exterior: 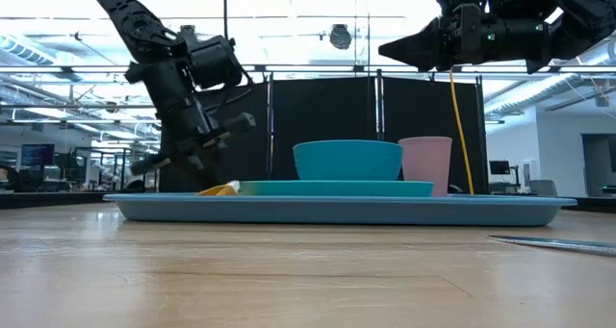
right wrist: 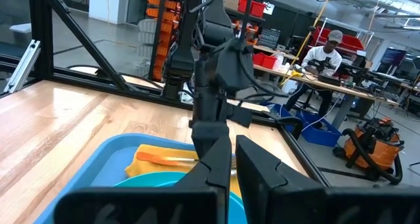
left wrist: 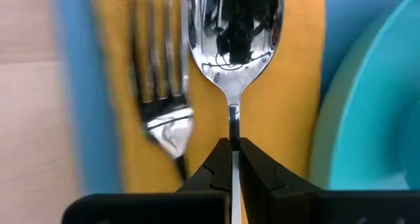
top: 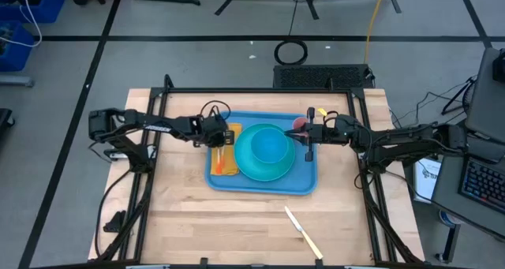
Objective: Set up tray
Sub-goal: Put the orange spoon to the right of the orange fork on the yellow napkin on the blue serving tray
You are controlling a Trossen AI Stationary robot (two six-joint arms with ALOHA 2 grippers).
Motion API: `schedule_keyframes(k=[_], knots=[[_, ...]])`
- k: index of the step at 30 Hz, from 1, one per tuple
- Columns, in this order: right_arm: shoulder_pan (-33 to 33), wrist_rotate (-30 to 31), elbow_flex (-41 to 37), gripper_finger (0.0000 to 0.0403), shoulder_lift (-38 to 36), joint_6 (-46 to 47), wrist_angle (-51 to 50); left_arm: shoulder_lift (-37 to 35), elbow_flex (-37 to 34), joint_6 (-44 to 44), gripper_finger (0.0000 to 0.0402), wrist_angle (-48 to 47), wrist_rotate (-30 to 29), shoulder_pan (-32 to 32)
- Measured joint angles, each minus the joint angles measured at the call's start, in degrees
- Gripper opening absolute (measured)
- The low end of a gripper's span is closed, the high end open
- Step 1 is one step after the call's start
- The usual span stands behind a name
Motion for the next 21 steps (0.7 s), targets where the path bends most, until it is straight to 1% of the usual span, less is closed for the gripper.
schedule_keyframes(k=[3,7,13,18,21], knots=[[0.00,0.00,0.00,0.0013,0.00,-0.04,-0.02,1.68,0.04,0.16,0.0008,1.69,1.39,-0.05],[0.00,0.00,0.00,0.0013,0.00,-0.02,-0.04,2.82,0.18,0.18,0.0008,1.96,1.70,-0.05],[0.00,0.00,0.00,0.0013,0.00,0.00,-0.11,2.86,0.20,0.10,0.0014,1.96,1.53,-0.07],[0.00,0.00,0.00,0.0013,0.00,0.00,-0.28,2.84,0.15,0.08,0.0009,1.92,1.73,-0.05],[0.00,0.00,0.00,0.0013,0.00,0.00,-0.34,2.84,0.13,-0.20,0.0023,2.05,1.50,-0.09]])
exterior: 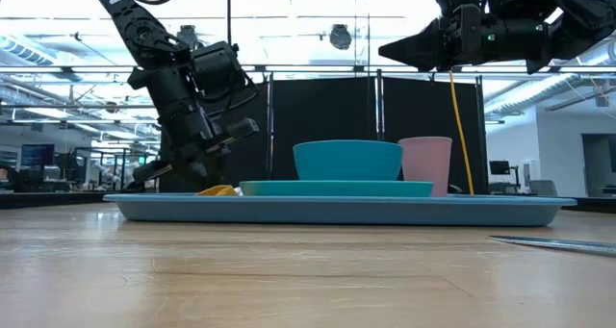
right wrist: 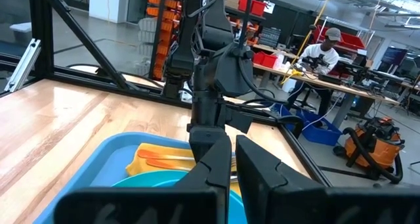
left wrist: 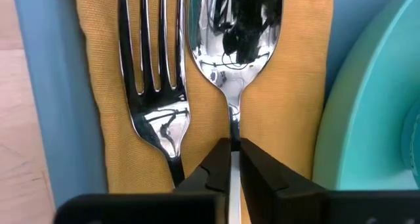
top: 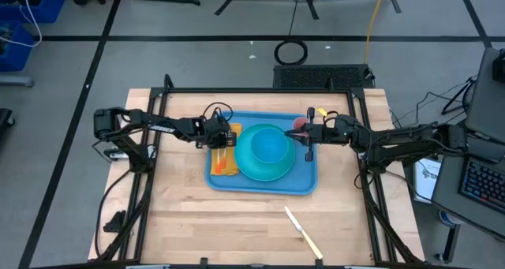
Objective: Set up tray
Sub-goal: Put the orange spoon to the right of the orange fork on the yellow napkin on the blue serving tray, then put the yellow knife to the right of the orange spoon on the yellow napkin on the blue serving tray
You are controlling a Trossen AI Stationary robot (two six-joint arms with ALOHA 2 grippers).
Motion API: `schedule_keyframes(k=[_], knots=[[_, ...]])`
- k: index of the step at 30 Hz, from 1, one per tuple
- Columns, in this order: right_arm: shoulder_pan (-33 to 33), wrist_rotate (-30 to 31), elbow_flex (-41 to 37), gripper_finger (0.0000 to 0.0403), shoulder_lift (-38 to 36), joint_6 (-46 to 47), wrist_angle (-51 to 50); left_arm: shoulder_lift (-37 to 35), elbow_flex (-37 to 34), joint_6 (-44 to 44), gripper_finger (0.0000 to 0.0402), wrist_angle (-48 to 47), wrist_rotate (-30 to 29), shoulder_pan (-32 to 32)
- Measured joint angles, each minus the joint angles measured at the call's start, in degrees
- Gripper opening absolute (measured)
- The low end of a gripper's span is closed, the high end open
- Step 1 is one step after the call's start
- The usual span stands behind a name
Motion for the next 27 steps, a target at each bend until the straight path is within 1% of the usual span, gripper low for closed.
schedule_keyframes(k=[7,14,19,27], knots=[[0.00,0.00,0.00,0.0013,0.00,0.00,-0.13,0.07,-0.05,-0.11,0.0096,1.35,-0.20,-0.58],[0.00,0.00,0.00,0.0013,0.00,0.00,-0.57,-0.28,-0.10,1.17,0.0147,2.32,-0.18,-1.10],[0.00,0.00,0.00,0.0013,0.00,-0.02,-0.60,-2.37,-0.22,2.65,0.0158,1.84,-0.57,-1.14],[0.00,0.01,0.00,0.0013,0.00,-0.15,-0.86,-9.41,-0.20,6.57,0.0159,-0.13,-2.29,-1.31]])
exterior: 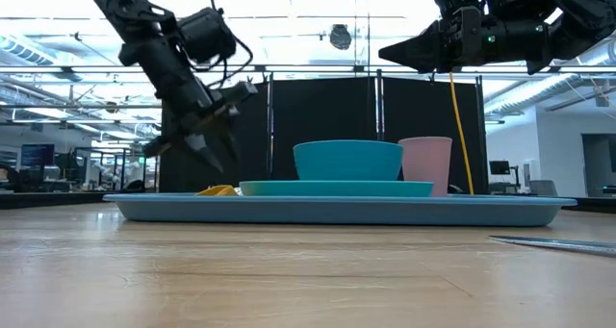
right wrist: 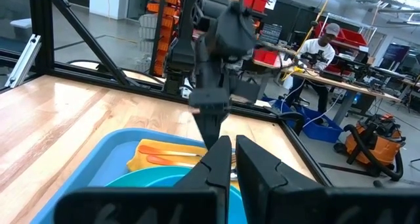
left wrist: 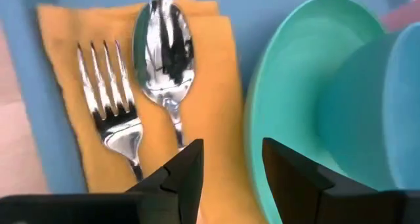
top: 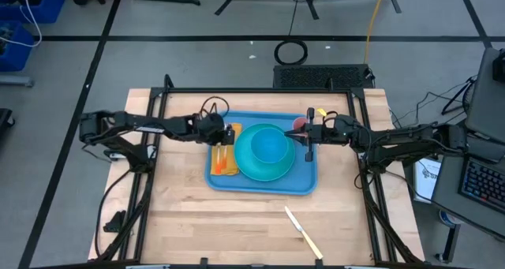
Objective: Set up tray
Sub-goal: Put the yellow knife to the right of the orange spoon on the yellow napkin on the blue serving tray
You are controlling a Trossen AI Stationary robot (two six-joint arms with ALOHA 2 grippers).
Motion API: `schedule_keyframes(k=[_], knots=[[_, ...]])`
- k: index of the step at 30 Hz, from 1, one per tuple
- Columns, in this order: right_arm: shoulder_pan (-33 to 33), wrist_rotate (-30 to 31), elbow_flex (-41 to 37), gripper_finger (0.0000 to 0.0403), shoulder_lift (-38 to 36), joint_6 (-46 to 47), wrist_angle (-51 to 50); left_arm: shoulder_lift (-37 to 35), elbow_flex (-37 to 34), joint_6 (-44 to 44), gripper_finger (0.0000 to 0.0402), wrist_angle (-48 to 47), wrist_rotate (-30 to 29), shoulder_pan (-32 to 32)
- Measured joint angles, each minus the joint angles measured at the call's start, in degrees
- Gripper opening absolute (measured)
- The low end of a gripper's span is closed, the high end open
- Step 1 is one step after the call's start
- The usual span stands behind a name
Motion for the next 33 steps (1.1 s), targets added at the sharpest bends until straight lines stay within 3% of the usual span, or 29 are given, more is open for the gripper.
schedule_keyframes(k=[7,13,17,22,27,33], knots=[[0.00,0.73,0.03,0.0013,0.00,-1.69,1.81,-6.25,0.00,3.17,0.0159,-5.02,-3.18,-2.33],[0.00,7.75,0.04,0.0013,-0.02,-0.68,3.90,-10.30,0.07,10.10,0.0159,-4.57,-16.43,-10.84],[0.00,7.46,0.04,0.0013,-0.04,3.77,4.32,-10.95,0.07,11.34,0.0159,-2.53,-25.51,-18.59],[0.83,7.29,0.04,0.0013,-0.04,10.56,4.12,-10.63,0.07,10.33,0.0159,-1.57,-29.33,-25.73],[4.83,6.25,0.04,0.0013,-0.02,9.36,1.27,-10.17,0.06,16.35,0.0159,-1.44,-34.40,-30.94],[10.59,14.97,2.23,0.0014,0.01,13.93,-10.37,-10.18,0.07,26.41,0.0159,-0.79,-40.40,-35.00]])
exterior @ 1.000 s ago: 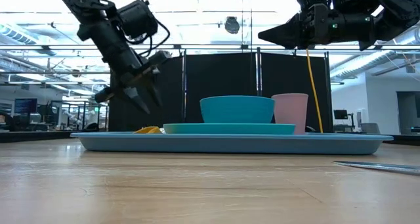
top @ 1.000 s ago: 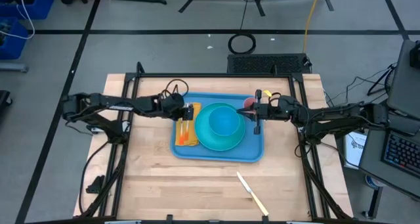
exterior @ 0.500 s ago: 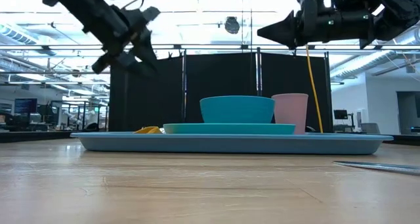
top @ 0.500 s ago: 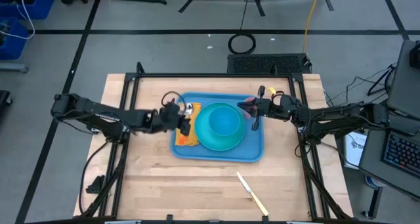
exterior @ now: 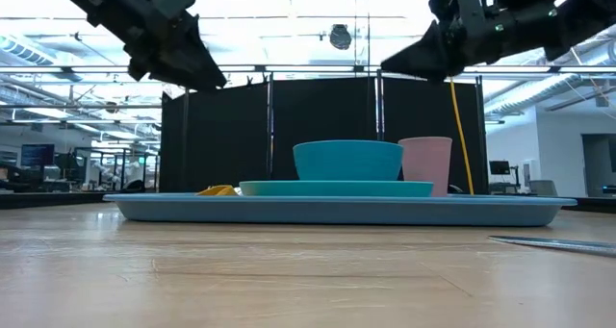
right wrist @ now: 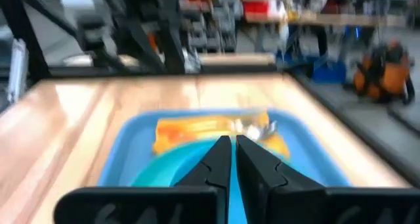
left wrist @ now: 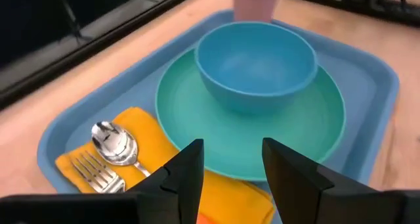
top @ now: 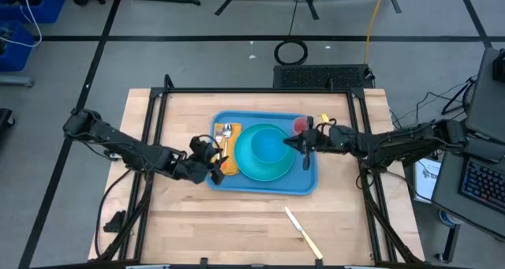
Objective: Set up tray
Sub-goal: Put the yellow knife to the right of the orange spoon on the yellow napkin on the blue serving tray
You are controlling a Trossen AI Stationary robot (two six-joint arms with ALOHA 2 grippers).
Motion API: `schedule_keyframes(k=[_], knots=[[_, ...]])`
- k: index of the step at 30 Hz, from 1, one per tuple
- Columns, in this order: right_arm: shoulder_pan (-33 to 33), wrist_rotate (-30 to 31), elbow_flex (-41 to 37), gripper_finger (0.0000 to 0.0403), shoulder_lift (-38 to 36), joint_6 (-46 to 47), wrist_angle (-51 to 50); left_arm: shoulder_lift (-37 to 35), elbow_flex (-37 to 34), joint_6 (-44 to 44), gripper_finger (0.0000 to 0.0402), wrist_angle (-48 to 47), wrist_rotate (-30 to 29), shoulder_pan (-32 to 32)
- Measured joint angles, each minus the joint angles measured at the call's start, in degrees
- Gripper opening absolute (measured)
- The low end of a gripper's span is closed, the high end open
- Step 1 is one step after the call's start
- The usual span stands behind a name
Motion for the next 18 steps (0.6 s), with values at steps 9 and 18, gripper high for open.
schedule_keyframes(k=[9,18], knots=[[12.66,17.49,3.07,0.0050,0.26,4.44,-10.03,0.00,-4.53,6.10,0.0159,6.89,-0.04,-2.60],[23.22,22.20,11.63,0.0118,0.27,21.45,-33.94,0.02,-9.94,4.96,0.0159,17.55,-0.52,-3.03]])
